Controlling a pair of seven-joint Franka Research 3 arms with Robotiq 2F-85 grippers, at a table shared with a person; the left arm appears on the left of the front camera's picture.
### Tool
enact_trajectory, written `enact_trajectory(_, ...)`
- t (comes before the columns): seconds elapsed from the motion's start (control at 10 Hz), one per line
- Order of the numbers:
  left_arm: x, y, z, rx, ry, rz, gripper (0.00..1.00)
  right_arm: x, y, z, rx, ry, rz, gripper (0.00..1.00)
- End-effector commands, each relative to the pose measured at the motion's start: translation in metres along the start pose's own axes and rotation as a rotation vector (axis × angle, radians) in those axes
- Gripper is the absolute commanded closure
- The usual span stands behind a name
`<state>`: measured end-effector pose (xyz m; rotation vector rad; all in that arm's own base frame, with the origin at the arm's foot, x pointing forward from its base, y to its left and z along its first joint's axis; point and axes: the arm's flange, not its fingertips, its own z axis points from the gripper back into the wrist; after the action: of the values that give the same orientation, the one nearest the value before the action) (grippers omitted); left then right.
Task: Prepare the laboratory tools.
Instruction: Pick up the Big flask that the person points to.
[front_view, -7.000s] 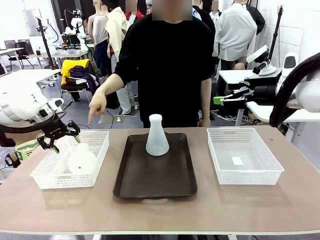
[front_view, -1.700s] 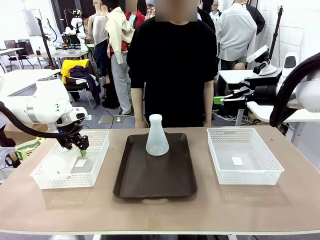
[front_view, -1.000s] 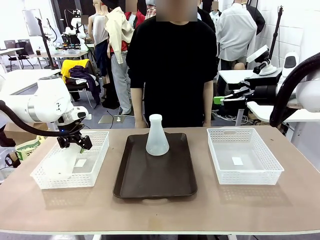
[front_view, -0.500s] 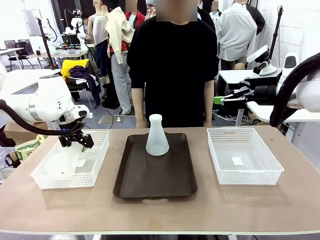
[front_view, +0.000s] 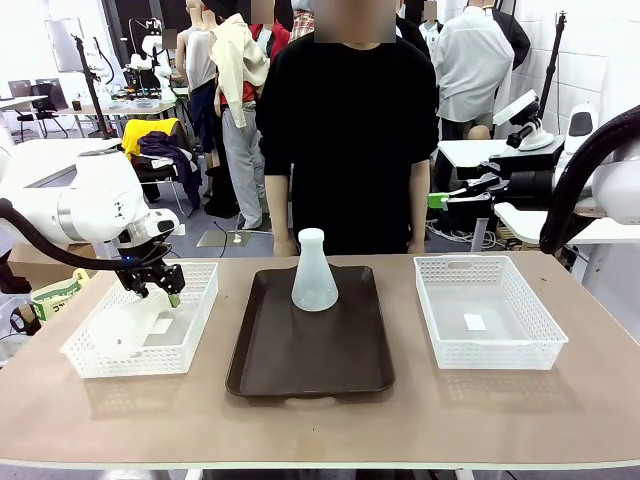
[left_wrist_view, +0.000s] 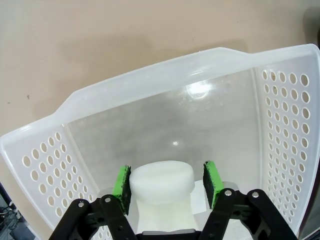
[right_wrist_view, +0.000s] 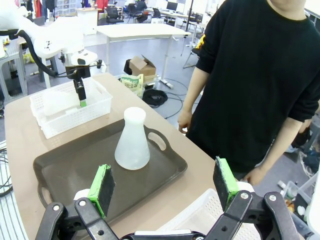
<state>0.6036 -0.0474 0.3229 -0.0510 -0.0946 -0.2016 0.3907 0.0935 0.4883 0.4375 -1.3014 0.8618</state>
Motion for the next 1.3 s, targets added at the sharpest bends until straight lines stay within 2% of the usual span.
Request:
enact_trajectory(0.0,0.0007,-0.0004,0.0046,-0.013,-0.010,0.006,0.26,-0.0019,0.0019,-0.0006,0.007,-0.004,-0.013,0.00)
enact_trajectory(0.4,0.0028,0.0011,0.0043,-0.011,0.000,0.007,0.26,-0.0019,0.0019,-0.0006,0.007,-0.004,-0.013,0.00)
enact_trajectory(0.5,0.0033,0.0021,0.0042,0.008,0.005,0.018,0.32,-0.0019,0.0019,-0.0006,0.007,-0.004,-0.013,0.00)
enact_trajectory(0.6,0.0034,0.0026,0.0044,0.008,0.004,0.020,0.45,-0.0019,0.0019,-0.0006,0.007,-0.004,-0.013,0.00)
enact_trajectory(0.8,0.0029,0.0031,0.0048,0.007,0.001,0.025,0.73,-0.0019,0.0019,-0.0006,0.007,-0.004,-0.013,0.00)
enact_trajectory(0.9,0.0025,0.0031,0.0050,0.014,-0.004,0.024,0.92,-0.0019,0.0019,-0.0006,0.007,-0.004,-0.013,0.00)
enact_trajectory(1.0,0.0022,0.0029,0.0048,0.016,-0.005,0.024,1.00,-0.0019,0.0019,-0.0006,0.007,-0.004,-0.013,0.00)
enact_trajectory(1.2,0.0022,0.0020,0.0044,-0.004,-0.017,0.050,1.00,-0.0019,0.0019,-0.0006,0.007,-0.004,-0.013,0.00)
